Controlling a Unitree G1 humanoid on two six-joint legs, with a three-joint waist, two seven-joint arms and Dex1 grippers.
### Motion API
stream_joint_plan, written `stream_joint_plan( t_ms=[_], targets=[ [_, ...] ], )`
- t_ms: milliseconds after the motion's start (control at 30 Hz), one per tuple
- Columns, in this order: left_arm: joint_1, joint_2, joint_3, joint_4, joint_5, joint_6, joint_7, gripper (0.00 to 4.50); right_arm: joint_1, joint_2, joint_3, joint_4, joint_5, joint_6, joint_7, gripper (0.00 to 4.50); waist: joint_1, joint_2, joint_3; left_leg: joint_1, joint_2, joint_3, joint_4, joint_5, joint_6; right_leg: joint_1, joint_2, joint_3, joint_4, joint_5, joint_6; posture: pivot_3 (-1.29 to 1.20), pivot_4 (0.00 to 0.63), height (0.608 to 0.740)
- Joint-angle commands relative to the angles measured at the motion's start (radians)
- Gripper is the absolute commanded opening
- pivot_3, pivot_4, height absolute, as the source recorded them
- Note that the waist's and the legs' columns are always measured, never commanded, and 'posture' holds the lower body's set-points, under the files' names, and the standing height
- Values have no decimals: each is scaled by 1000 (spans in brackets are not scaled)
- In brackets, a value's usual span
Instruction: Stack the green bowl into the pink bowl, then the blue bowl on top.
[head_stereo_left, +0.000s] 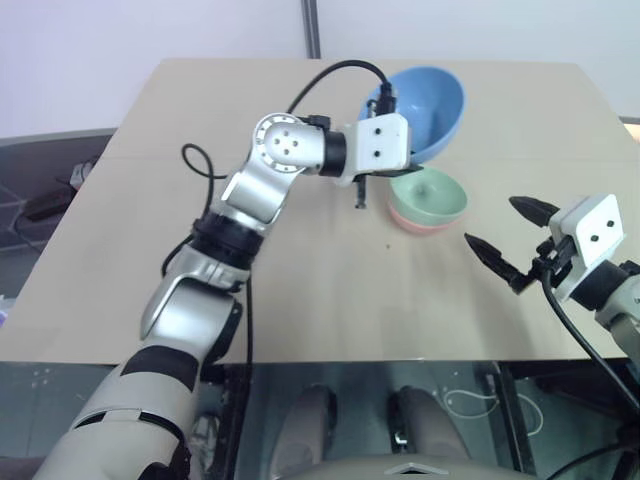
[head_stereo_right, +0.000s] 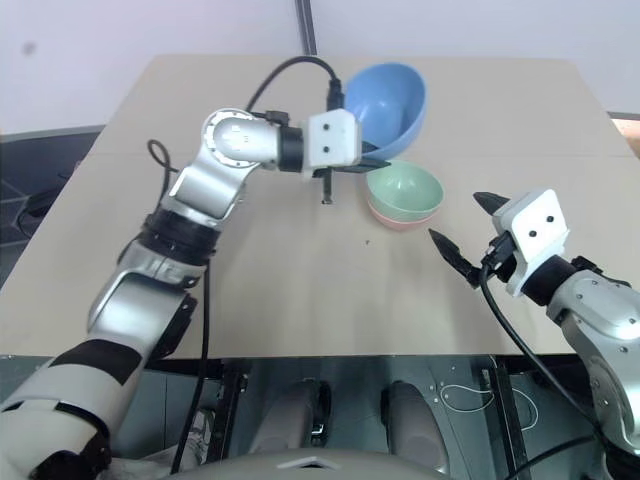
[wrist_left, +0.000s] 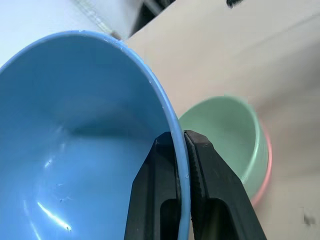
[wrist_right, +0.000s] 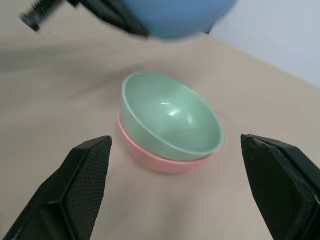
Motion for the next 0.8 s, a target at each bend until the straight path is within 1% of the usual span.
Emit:
stream_joint_plan(
  t_ms=[33, 133, 167, 233, 300, 367, 433, 467, 500, 533, 567, 600, 733, 800],
  targets=[
    [-41, -30, -3, 83, 16, -113, -25, 1862, 18, 5, -52, -72, 11, 8, -34, 4500, -1, 0, 0, 0, 0, 0, 0, 0, 0, 0, 0, 0, 0, 0, 0, 0, 150, 740],
    [-22, -47, 31, 83, -1, -183, -14, 3234, 37, 12, -56, -84, 15, 9, -49, 4500, 1, 0, 0, -1, 0, 0, 0, 0, 0, 0, 0, 0, -1, 0, 0, 0, 150, 740],
    [0, -37, 58, 43, -33, -157, -23, 3234, 46, 16, -47, -82, 9, 6, -55, 4500, 2, 0, 0, -1, 0, 0, 0, 0, 0, 0, -1, 0, -1, 0, 0, 0, 150, 740],
    [57, -5, 121, -50, -95, -69, -17, 3234, 51, 46, -29, -60, 52, -21, -30, 4500, -3, 0, 0, -1, 0, 0, 0, 0, 0, 0, -1, 0, -1, 0, 0, 0, 150, 740],
    [109, 23, 158, -138, -128, -11, -15, 3234, 58, 49, -21, -44, 48, -38, -17, 4500, -6, 0, 0, 0, 1, 1, -1, 0, 0, 0, 0, 1, -1, 0, 0, 0, 150, 740],
    [219, 78, 238, -305, -218, 160, 9, 3234, 56, 27, 23, 6, 8, -68, 5, 4500, -6, 0, 0, 0, 1, 0, -1, 0, 0, 0, 0, 0, 0, 0, 0, 0, 150, 740],
    [350, 122, 322, -440, -271, 205, 53, 3234, 52, 4, 57, 61, -23, -108, 36, 4500, -10, 1, 0, 1, 2, 1, 0, 0, 0, 0, -1, 1, 0, 0, 0, 0, 150, 740],
    [404, 152, 350, -491, -310, 272, 51, 3234, 48, -5, 63, 88, -11, -116, 65, 4500, -13, 1, -1, 0, 2, 0, 0, 0, 0, 0, -1, 1, 0, 0, 0, 0, 150, 740],
    [471, 195, 386, -564, -364, 394, 56, 3234, 35, -4, 61, 126, -10, -132, 75, 4500, -17, 1, -1, 1, 2, 1, 0, 0, 0, 0, -1, 1, 0, 0, 0, 0, 150, 740],
    [515, 226, 406, -622, -407, 495, 65, 3781, 27, -3, 55, 154, -8, -146, 82, 4500, -18, 1, -1, 1, 2, 1, 0, 0, 0, 0, -3, 1, 0, 0, 0, 0, 150, 740],
    [572, 252, 434, -674, -426, 531, 80, 3920, 13, 6, 47, 183, 5, -160, 89, 4500, -18, 1, 0, 0, 3, 0, 0, 0, 0, 0, -3, 1, 0, 0, 0, 0, 150, 740],
    [635, 267, 467, -718, -419, 527, 114, 4481, 6, 0, 43, 214, 3, -181, 108, 4500, -14, 1, 0, 0, 3, -1, 0, 0, 0, 0, -3, 0, -1, 0, 0, 0, 150, 740],
    [820, 254, 602, -828, -428, 537, 255, 4481, -10, -37, 38, 320, -39, -264, 162, 4500, 6, 1, -1, 1, 2, -2, 0, 0, 0, 2, -3, 1, -1, 0, 0, 0, 150, 740],
    [886, 214, 656, -846, -432, 453, 293, 4481, -1, -59, 29, 350, -44, -287, 198, 4500, 10, 1, -1, 1, 2, -2, 0, 0, 0, 2, -8, 1, -1, 0, 0, 0, 150, 740]
  ],
)
